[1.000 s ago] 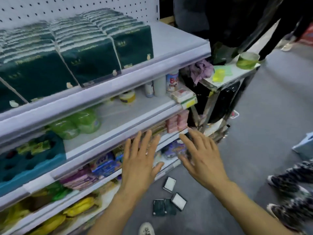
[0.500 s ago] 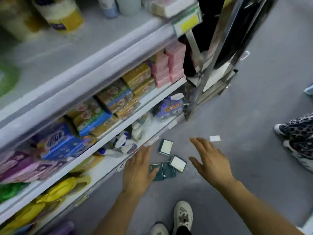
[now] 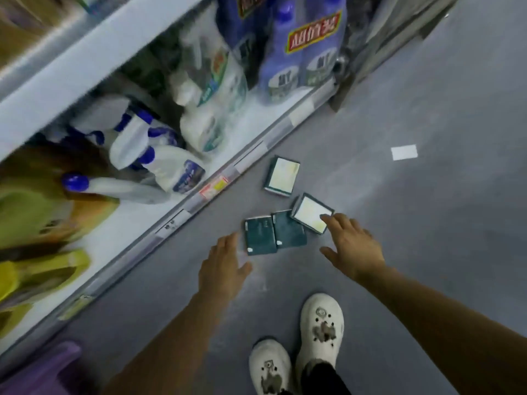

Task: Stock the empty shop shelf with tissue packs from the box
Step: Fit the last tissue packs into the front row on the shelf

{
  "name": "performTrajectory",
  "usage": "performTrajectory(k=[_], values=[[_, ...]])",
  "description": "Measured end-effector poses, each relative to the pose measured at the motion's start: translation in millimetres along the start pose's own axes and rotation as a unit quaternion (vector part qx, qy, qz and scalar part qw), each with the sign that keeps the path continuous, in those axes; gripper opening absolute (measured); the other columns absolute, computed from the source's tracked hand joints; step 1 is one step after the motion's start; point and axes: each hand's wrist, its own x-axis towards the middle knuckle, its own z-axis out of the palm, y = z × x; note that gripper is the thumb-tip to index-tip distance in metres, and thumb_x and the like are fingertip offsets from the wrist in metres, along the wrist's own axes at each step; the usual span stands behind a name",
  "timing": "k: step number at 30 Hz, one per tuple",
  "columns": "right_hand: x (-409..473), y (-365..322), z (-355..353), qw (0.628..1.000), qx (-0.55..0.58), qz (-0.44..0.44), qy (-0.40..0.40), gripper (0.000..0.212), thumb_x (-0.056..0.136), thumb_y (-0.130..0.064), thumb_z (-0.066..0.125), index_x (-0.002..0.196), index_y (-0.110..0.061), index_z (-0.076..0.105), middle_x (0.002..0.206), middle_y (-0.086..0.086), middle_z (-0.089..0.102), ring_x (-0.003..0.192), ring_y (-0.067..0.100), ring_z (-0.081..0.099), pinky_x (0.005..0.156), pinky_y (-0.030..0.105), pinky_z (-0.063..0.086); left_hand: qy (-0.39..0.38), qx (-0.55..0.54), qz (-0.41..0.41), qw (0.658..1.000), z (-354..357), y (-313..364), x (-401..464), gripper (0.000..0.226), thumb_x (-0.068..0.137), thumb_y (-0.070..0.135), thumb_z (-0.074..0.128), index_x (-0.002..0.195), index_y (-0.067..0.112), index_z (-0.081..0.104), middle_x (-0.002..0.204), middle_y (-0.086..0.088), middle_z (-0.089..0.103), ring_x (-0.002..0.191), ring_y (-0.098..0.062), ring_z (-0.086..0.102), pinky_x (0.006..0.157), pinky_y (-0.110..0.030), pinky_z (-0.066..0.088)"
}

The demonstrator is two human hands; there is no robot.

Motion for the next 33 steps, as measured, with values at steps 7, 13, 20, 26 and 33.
performTrajectory(k=[7,13,20,26,33], values=[[77.9,25.8,73.5,0.997,-0.072,0.006,-0.028,0.082,0.089,-0.04,0.061,0.15,-0.021,0.011,0.15,0.012,0.028,0.129,0.034,0.038,0.099,0.045,0.042,0.004,0.033,0.025,0.999,70.1,-17.0,84.8,0.081,0.088,0.034,0.068,0.153,0.019,0.021,0.153,-0.005,0.03,0.134,-0.026,0.036,0.103,-0.043,0.041],[127.0,34.8,113.1,0.996,-0.087,0.007,0.005,0.108,0.079,-0.051,0.071,0.151,-0.018,-0.001,0.148,0.015,0.021,0.129,0.036,0.034,0.103,0.047,0.038,0.036,0.142,0.097,0.984,99.8,-17.4,141.0,0.09,0.085,0.035,0.073,0.153,0.017,0.017,0.157,-0.003,0.024,0.14,-0.023,0.028,0.108,-0.04,0.032],[151.1,33.3,131.3,0.994,-0.106,-0.001,0.037,0.115,0.077,-0.044,0.075,0.151,-0.018,-0.009,0.134,0.013,0.042,0.117,0.033,0.046,0.098,0.045,0.037,0.045,0.296,0.121,0.946,111.4,-12.3,164.6,0.101,0.082,0.047,0.072,0.154,0.019,0.008,0.15,-0.003,0.034,0.136,-0.022,0.034,0.109,-0.037,0.027],[146.2,39.2,118.9,0.996,-0.08,0.006,0.028,0.105,0.072,-0.054,0.066,0.15,-0.019,0.005,0.123,0.011,0.053,0.112,0.031,0.048,0.099,0.045,0.031,0.017,0.286,0.039,0.957,106.8,-8.8,167.1,0.087,0.068,0.058,0.078,0.139,0.028,0.037,0.131,-0.002,0.043,0.123,-0.022,0.037,0.097,-0.034,0.03],[104.4,30.0,92.5,0.877,0.436,0.141,-0.143,0.066,0.074,-0.036,0.066,0.133,-0.024,0.037,0.113,0.008,0.059,0.1,0.027,0.06,0.081,0.037,0.052,-0.031,-0.014,-0.05,0.998,89.1,-9.9,126.8,0.062,0.074,0.033,0.084,0.119,0.011,0.047,0.117,-0.006,0.056,0.11,-0.028,0.056,0.091,-0.037,0.045]])
